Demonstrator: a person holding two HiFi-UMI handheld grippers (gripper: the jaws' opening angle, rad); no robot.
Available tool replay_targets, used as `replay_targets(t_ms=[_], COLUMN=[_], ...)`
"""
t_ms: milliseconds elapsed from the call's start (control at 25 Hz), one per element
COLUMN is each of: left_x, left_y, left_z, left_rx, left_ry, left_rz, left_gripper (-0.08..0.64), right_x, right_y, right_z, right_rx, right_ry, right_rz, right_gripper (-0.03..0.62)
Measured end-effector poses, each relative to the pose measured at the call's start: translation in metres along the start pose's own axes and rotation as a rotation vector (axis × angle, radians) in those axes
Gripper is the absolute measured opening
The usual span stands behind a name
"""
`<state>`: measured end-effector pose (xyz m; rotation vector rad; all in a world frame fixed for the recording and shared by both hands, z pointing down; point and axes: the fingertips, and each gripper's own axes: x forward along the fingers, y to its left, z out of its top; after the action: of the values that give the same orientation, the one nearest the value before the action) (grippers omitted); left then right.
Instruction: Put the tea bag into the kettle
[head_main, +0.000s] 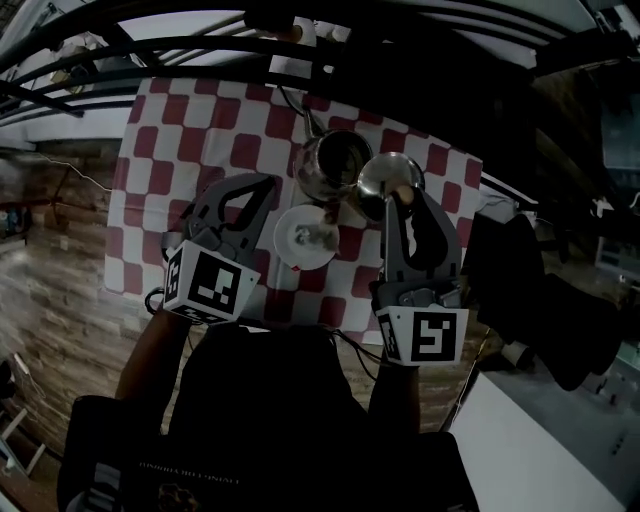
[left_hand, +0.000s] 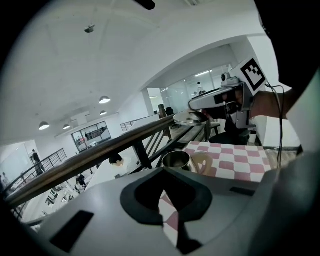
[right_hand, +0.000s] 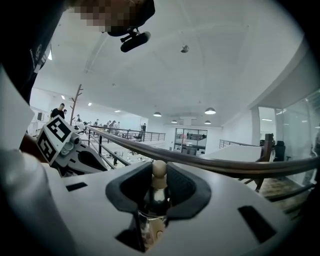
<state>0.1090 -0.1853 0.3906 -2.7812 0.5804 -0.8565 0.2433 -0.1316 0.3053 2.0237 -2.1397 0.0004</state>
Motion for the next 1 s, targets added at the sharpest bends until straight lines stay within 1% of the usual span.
replay_targets(t_ms=[240, 480, 640, 1000], left_x=[-0.022, -0.034, -0.037, -0.046], left_y=[0.0, -0.008, -0.016, -0.026], left_z=[-0.018, -0.031, -0.042, -0.047], left_rx=[-0.073, -0.119, -0.138, -0.152], left_ry=[0.008, 0.016, 0.036, 0.064], left_rz=[0.024, 0.029, 0.028, 0.031], left_gripper=[0.003, 0.003, 0.003, 0.003], right_x=[0.028, 0.048, 0.06, 0.084], right_y=[0.01, 0.018, 0.022, 0.021], right_z=[-0.007, -0.029, -0.047, -0.084], right_rx=[-0.007, 0.002, 0.034, 0.022], right_ry=[0.033, 0.088, 0.129, 0.213], right_rz=[0.03, 0.061, 0.088, 0.114], right_gripper=[0.101, 0.101, 0.101, 0.101])
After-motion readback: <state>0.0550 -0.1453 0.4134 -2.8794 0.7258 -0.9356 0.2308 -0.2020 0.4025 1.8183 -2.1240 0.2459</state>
